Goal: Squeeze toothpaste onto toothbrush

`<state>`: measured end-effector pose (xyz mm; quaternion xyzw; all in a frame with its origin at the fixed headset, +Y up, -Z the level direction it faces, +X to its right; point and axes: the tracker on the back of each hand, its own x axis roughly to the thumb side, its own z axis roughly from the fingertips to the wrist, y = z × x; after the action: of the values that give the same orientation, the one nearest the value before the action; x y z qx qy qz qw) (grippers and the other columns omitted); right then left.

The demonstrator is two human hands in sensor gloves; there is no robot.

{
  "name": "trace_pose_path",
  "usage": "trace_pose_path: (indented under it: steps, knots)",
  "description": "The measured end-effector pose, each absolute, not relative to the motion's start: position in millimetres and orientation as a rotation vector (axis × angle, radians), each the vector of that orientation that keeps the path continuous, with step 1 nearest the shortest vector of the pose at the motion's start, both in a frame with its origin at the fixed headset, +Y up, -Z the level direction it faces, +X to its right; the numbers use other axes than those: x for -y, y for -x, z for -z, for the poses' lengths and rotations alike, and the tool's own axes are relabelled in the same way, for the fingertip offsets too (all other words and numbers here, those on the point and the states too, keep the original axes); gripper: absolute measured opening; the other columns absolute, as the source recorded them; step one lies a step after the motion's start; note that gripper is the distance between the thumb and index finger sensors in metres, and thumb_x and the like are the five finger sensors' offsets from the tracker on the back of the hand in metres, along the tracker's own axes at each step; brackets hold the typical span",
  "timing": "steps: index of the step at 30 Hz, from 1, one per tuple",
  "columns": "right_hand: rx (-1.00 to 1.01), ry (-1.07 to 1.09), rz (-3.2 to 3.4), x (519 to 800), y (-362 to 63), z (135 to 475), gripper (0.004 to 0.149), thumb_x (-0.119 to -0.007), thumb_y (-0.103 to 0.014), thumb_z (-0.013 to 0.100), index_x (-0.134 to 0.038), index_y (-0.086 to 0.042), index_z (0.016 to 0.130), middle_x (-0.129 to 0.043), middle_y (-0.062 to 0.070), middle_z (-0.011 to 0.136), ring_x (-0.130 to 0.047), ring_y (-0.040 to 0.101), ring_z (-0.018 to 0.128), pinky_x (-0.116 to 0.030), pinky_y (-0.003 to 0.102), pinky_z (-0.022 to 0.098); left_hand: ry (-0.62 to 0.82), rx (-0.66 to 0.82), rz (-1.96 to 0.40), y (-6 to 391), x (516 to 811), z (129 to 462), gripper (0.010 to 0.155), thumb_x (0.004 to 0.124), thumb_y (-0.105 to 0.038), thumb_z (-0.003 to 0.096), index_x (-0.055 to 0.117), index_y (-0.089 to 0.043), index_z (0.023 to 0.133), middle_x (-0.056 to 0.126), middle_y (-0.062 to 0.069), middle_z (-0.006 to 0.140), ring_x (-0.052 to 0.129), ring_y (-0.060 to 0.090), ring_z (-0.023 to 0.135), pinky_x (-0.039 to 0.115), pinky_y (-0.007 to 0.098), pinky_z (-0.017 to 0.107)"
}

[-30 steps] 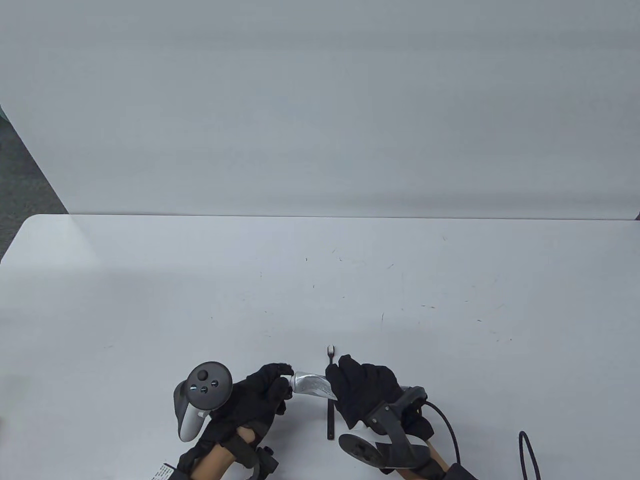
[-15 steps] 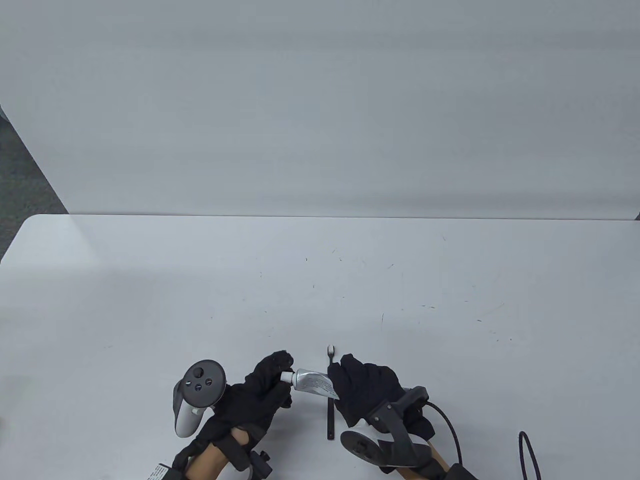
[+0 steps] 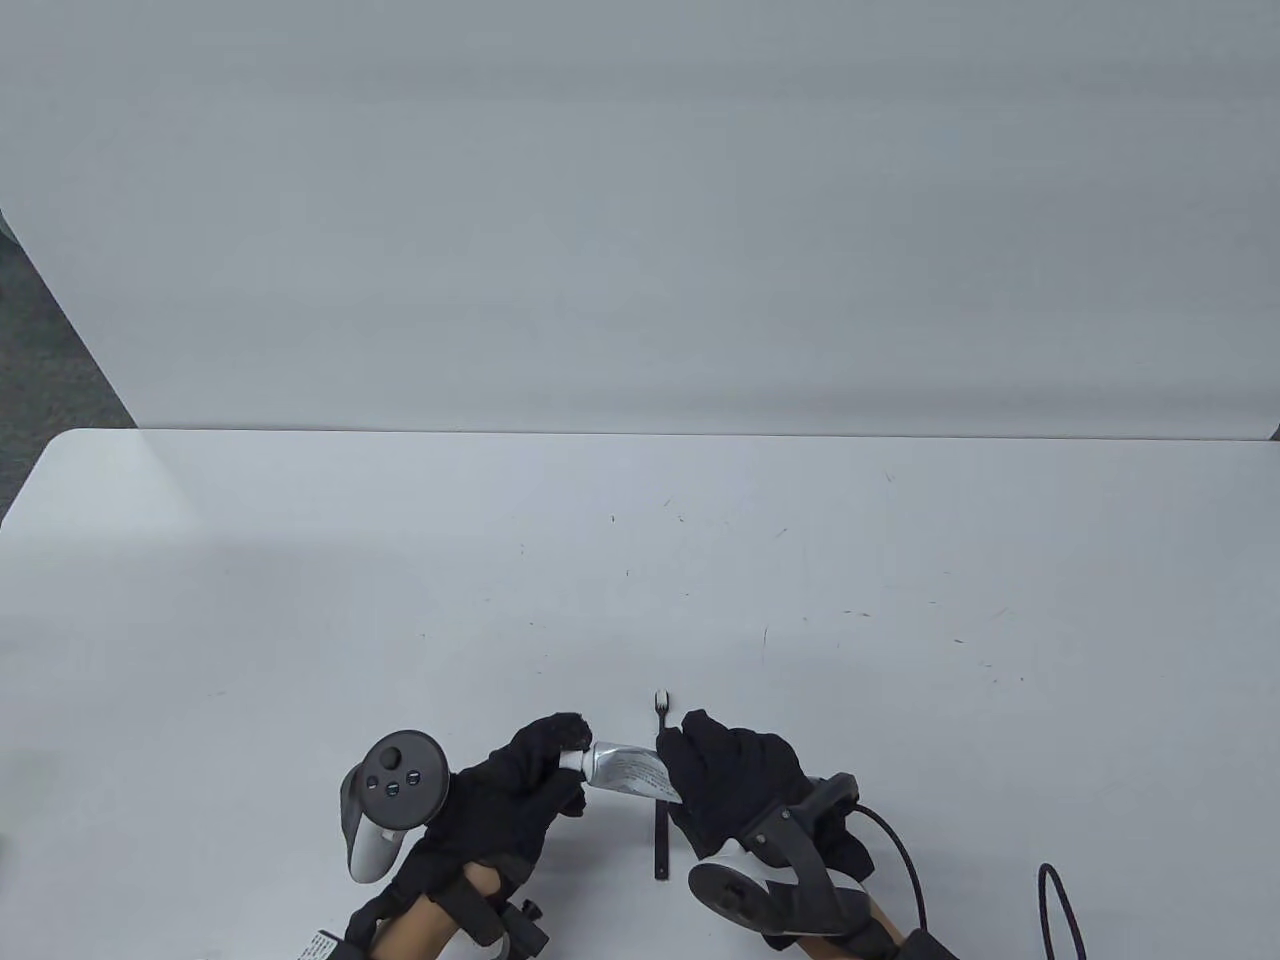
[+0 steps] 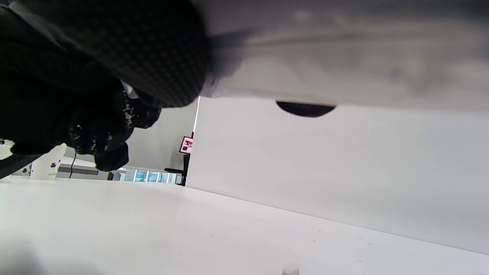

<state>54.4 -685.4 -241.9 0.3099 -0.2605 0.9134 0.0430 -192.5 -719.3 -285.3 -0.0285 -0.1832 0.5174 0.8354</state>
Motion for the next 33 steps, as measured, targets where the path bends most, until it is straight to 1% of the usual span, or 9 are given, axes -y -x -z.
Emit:
trace_pose_path:
  steps: [5,8,12,16,18,21,25,29,33]
  knots:
    - [0.806,-0.954,-2.785,684.7,-55.0,241.9,0.058,-0.085,-0.037,0.039,-0.067,-0.012,0.088,-0.077,0.018,0.087,-0.088,0.042,0.064,-0.081,0.058,0.041,0.064,0.372,-1.128,197.7,725.8,286.7,0.063,0.07,-0.053,0.0381,0.073,-0.022,0.093,0.094,0.008,0.079,0.103,0.03,0.052,0.077,0.06,0.056]
    - [0.805,-0.941,-2.789,684.2,-56.7,242.1,0.058,-0.085,-0.037,0.038,-0.067,-0.012,0.088,-0.077,0.018,0.087,-0.089,0.042,0.064,-0.082,0.058,0.041,0.18,0.497,-1.239,194.2,723.2,286.3,0.066,0.078,-0.035,0.0458,0.049,-0.029,0.105,0.073,0.008,0.099,0.092,0.032,0.07,0.069,0.062,0.063]
    - [0.807,-0.963,-2.8,684.6,-56.4,240.0,0.058,-0.086,-0.037,0.038,-0.068,-0.012,0.088,-0.077,0.018,0.087,-0.088,0.042,0.064,-0.081,0.058,0.041,0.049,0.427,-1.132,194.8,718.1,284.4,0.053,0.079,-0.027,0.0437,0.068,-0.025,0.096,0.089,0.006,0.081,0.1,0.027,0.056,0.075,0.058,0.059]
    - [0.786,-0.961,-2.783,684.5,-56.8,240.9,0.058,-0.085,-0.037,0.038,-0.068,-0.012,0.088,-0.077,0.018,0.087,-0.088,0.042,0.065,-0.081,0.058,0.041,0.02,0.343,-1.094,198.0,722.3,284.3,0.058,0.068,-0.05,0.0404,0.079,-0.019,0.087,0.096,0.01,0.071,0.103,0.031,0.045,0.078,0.06,0.053]
    - [0.801,-0.96,-2.793,684.3,-56.8,240.5,0.058,-0.085,-0.037,0.038,-0.068,-0.012,0.088,-0.077,0.018,0.087,-0.089,0.042,0.064,-0.082,0.058,0.041,0.067,0.397,-1.144,196.8,723.8,285.2,0.067,0.066,-0.053,0.0389,0.066,-0.021,0.098,0.088,0.011,0.085,0.101,0.03,0.053,0.076,0.06,0.056]
    - [0.792,-0.947,-2.784,683.4,-58.6,241.2,0.058,-0.085,-0.037,0.038,-0.068,-0.012,0.088,-0.077,0.018,0.087,-0.089,0.042,0.064,-0.082,0.058,0.041,0.179,0.508,-1.188,191.7,720.5,284.3,0.062,0.077,-0.033,0.0462,0.051,-0.029,0.103,0.073,0.01,0.098,0.093,0.031,0.067,0.069,0.061,0.062]
    - [0.796,-0.969,-2.799,684.3,-57.1,239.3,0.058,-0.086,-0.037,0.038,-0.068,-0.012,0.088,-0.077,0.018,0.087,-0.088,0.041,0.064,-0.081,0.058,0.041,0.058,0.436,-1.106,193.3,716.8,283.7,0.053,0.076,-0.027,0.0445,0.065,-0.024,0.096,0.087,0.007,0.082,0.1,0.027,0.054,0.076,0.058,0.058]
    - [0.796,-0.962,-2.786,683.3,-56.9,239.9,0.058,-0.085,-0.037,0.038,-0.068,-0.012,0.088,-0.077,0.018,0.087,-0.088,0.042,0.064,-0.081,0.058,0.041,0.057,0.356,-1.104,199.9,718.9,284.7,0.052,0.069,-0.043,0.0447,0.072,-0.019,0.091,0.092,0.009,0.073,0.101,0.028,0.045,0.078,0.059,0.053]
    - [0.822,-0.879,-2.76,672.9,-69.1,243.3,0.058,-0.085,-0.037,0.038,-0.068,-0.012,0.088,-0.077,0.018,0.087,-0.088,0.042,0.064,-0.082,0.058,0.041,-0.259,0.3,-0.837,221.2,683.0,280.5,0.052,0.075,-0.042,0.0429,0.076,-0.018,0.089,0.094,0.011,0.073,0.102,0.031,0.045,0.078,0.06,0.052]
